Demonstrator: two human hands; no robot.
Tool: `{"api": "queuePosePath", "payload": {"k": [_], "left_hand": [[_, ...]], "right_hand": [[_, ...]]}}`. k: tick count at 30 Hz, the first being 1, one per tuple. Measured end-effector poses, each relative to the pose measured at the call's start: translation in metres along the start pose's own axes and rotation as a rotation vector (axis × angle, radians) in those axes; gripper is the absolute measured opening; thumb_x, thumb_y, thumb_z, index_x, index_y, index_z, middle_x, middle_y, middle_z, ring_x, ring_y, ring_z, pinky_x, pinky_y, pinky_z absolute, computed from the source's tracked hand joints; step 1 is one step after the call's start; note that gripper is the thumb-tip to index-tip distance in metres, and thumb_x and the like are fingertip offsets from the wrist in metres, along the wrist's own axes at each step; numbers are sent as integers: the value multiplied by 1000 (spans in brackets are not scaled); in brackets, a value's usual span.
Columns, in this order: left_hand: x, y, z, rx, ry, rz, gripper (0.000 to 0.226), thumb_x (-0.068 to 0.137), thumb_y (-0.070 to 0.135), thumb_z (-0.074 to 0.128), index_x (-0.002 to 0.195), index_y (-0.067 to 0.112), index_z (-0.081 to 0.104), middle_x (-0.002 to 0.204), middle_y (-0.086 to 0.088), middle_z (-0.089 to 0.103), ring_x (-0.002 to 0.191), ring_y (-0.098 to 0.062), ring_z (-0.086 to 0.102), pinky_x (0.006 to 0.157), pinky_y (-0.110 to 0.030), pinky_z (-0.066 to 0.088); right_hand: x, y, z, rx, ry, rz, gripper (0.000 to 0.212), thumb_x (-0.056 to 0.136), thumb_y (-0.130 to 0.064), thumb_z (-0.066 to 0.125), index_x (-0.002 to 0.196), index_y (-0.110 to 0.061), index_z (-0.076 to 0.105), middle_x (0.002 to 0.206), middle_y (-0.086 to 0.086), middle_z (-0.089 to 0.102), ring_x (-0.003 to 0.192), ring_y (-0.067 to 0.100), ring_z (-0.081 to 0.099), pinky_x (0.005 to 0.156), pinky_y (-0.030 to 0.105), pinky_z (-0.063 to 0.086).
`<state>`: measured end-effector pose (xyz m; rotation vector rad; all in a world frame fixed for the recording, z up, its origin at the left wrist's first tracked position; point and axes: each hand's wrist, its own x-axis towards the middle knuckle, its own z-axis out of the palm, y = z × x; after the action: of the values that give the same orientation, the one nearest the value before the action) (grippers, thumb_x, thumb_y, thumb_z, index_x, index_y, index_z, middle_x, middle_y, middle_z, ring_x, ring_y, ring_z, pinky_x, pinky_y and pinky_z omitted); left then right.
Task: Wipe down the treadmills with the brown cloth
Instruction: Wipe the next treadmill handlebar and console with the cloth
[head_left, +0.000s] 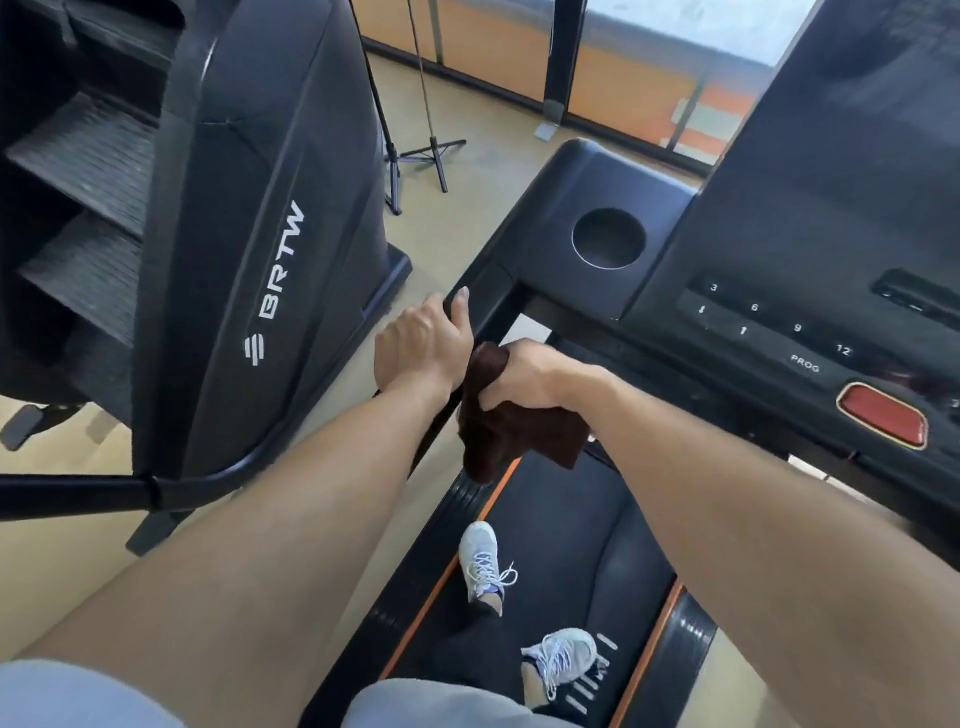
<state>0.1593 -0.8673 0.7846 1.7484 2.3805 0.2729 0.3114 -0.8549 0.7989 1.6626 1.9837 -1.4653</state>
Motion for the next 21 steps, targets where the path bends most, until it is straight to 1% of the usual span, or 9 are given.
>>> {"api": "queuePosePath", "payload": {"k": [2, 3, 5, 7, 9, 11, 16, 19, 21], "left_hand": [[0, 1, -1, 8, 1, -2, 63, 107, 56, 19, 111, 15, 67, 101, -12, 73, 95, -35, 67, 82, -42, 44], [0, 2, -2, 8, -2, -6, 63, 107, 55, 19, 111, 14, 67, 100, -12, 73, 96, -36, 66, 84, -42, 45], [0, 2, -4, 4, -8, -3, 64, 107, 55, 19, 111, 14, 67, 100, -13, 73, 96, -37, 66, 86, -44, 45], [-1, 2, -4, -9, -5, 9, 64, 107, 55, 18, 111, 13, 67, 101, -14, 73, 96, -36, 67, 82, -42, 43], [-2, 1, -4, -29, -12, 11, 64, 107, 56, 18, 115, 13, 65, 105, -14, 72, 99, -36, 67, 77, -39, 37], [-2, 1, -5, -46, -28, 13, 63, 107, 56, 18, 119, 13, 64, 109, -14, 71, 102, -37, 66, 77, -38, 34], [0, -1, -4, -66, -48, 17, 65, 106, 56, 18, 119, 11, 63, 113, -14, 71, 104, -36, 66, 77, -39, 35], [0, -2, -4, -79, -67, 22, 65, 106, 57, 18, 120, 11, 63, 115, -14, 69, 104, -35, 65, 78, -40, 38], [1, -2, -5, -86, -78, 24, 64, 106, 56, 19, 119, 11, 62, 114, -14, 69, 103, -35, 65, 78, -40, 39]], "right_hand": [[-5, -2, 11, -123, 132, 15, 25, 76, -41, 75, 93, -28, 64, 83, -5, 70, 76, 21, 68, 63, 30, 54], [-8, -2, 20, -228, 245, 22, 25, 77, -42, 71, 96, -28, 60, 81, -7, 68, 73, 22, 67, 62, 31, 51], [-11, 3, 43, -400, 525, -32, 27, 81, -32, 65, 105, -23, 55, 84, -4, 66, 71, 27, 65, 59, 33, 43], [-10, 10, 62, -464, 690, -105, 29, 82, -20, 63, 110, -18, 54, 94, 2, 68, 76, 31, 67, 59, 34, 37], [-11, 13, 64, -450, 717, -118, 33, 82, -17, 63, 113, -17, 54, 99, 3, 68, 80, 31, 69, 60, 34, 36], [-14, 17, 59, -438, 678, -92, 35, 83, -22, 64, 115, -19, 51, 97, 2, 67, 79, 31, 68, 61, 34, 37], [-19, 23, 57, -390, 646, 1, 45, 79, -56, 66, 104, -24, 49, 90, -1, 67, 80, 30, 68, 70, 40, 53], [-20, 22, 58, -392, 668, 45, 45, 79, -57, 67, 103, -24, 49, 88, -2, 66, 77, 28, 68, 68, 38, 53], [-24, 24, 61, -434, 693, 68, 43, 79, -51, 70, 103, -23, 48, 87, -3, 66, 75, 27, 67, 60, 35, 45]]}}
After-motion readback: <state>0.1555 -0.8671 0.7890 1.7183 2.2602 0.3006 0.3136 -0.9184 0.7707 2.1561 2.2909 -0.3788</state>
